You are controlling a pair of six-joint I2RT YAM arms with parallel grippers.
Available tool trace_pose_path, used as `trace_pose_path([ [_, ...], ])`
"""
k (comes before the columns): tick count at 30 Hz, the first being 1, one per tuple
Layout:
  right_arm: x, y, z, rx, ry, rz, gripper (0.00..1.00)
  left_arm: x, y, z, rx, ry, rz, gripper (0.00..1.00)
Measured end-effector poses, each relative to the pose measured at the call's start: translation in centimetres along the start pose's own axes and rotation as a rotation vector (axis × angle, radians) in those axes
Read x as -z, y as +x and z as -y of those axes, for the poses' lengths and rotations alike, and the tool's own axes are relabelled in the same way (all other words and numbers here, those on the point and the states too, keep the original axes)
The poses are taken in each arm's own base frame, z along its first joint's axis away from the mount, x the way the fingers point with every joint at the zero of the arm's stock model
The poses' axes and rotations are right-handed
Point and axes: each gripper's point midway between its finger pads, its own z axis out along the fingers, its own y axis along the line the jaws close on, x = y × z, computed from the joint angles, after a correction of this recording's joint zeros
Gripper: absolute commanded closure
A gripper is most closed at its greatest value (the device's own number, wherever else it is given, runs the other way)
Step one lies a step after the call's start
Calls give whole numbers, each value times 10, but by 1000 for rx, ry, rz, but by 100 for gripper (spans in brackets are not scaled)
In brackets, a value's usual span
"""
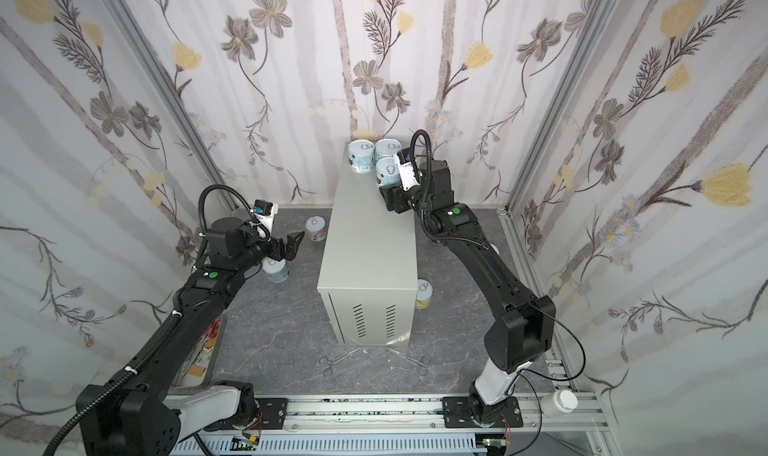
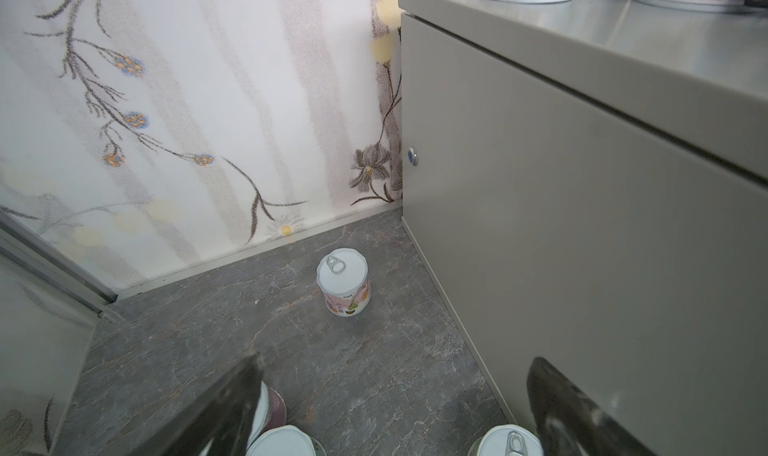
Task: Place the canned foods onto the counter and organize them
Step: 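Open the right gripper and raise it off the placed can, then lower the left gripper onto a white-lidded can on the floor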
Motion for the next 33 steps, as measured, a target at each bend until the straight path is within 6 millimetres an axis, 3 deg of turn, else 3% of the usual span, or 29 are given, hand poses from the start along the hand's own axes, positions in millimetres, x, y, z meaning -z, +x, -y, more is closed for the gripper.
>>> trace_pose_path([
  [5, 6, 2, -2, 3, -5, -16, 9, 1, 4, -3, 68, -13, -7, 0],
  [7, 9, 3, -4, 4, -11, -20, 1, -1, 7, -7, 133, -30, -14, 0],
  [10, 16, 6, -7, 19, -25, -11, 0, -8, 15, -9, 236, -40, -38, 0],
  [16, 48, 13, -13, 17, -24, 7, 0, -20, 40, -12, 386, -61, -117, 0],
  [21, 77, 9, -12, 26, 13, 63, 0, -15, 55, -8, 454, -68, -166, 0],
  [27, 102, 10, -10, 35, 47, 129, 0, -2, 92, -10, 497, -129, -245, 0],
  [33, 113, 14, -7, 38, 68, 161, 0, 2, 129, -20, 622, -241, -330, 0],
])
